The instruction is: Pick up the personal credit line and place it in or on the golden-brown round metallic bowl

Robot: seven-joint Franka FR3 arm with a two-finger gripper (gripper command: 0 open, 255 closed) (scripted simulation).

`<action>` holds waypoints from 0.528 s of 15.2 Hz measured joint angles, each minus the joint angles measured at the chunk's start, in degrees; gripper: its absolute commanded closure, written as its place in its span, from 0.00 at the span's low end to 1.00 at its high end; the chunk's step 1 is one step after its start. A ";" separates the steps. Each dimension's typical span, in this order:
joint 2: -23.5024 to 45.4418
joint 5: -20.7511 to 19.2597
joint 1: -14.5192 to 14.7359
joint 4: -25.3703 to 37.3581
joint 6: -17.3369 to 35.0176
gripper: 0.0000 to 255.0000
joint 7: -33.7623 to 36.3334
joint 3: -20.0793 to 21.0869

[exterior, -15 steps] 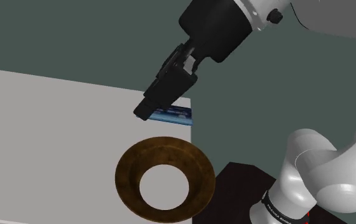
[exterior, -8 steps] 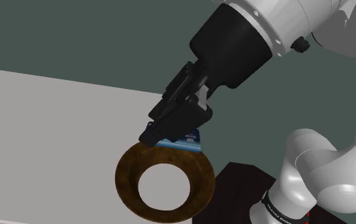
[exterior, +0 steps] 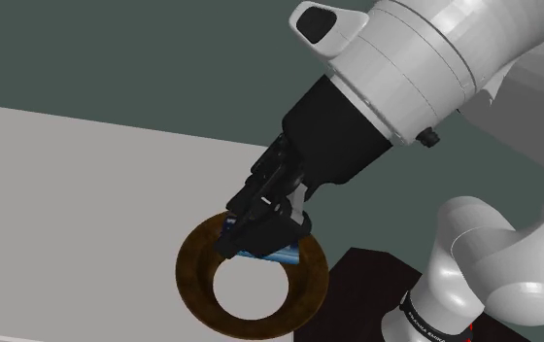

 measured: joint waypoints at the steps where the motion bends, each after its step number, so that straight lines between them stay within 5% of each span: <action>1: 0.07 0.13 0.07 -0.66 0.74 1.00 0.07 0.24; 8: 0.26 0.68 0.38 -3.38 3.66 1.00 0.15 0.97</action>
